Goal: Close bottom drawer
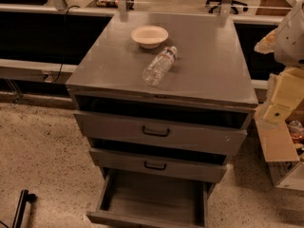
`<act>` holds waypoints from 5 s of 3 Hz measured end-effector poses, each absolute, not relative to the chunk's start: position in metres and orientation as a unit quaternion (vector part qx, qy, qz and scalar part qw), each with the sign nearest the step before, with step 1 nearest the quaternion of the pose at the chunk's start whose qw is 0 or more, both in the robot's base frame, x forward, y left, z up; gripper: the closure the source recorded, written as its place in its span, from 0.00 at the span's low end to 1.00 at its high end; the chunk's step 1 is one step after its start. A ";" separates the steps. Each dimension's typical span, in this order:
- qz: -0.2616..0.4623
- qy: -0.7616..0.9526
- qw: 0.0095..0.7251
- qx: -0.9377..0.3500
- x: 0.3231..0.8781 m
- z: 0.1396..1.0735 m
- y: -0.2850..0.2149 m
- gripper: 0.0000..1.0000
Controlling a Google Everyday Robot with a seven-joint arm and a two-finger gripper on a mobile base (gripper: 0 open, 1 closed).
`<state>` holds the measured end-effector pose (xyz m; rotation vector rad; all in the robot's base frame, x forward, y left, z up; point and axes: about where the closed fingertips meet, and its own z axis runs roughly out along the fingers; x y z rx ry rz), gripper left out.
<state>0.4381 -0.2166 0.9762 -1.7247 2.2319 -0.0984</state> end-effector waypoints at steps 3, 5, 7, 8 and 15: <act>0.011 0.767 0.208 -0.607 0.405 0.922 -0.145 0.00; 0.057 0.768 0.213 -0.601 0.397 0.888 -0.115 0.00; 0.138 0.782 0.193 -0.576 0.377 0.706 -0.158 0.00; 0.143 0.775 0.198 -0.583 0.369 0.667 -0.167 0.00; 0.244 0.631 0.421 -0.604 0.418 0.460 -0.049 0.00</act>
Offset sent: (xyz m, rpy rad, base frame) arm -0.0306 0.1247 -0.1729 0.1590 -0.0113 0.0478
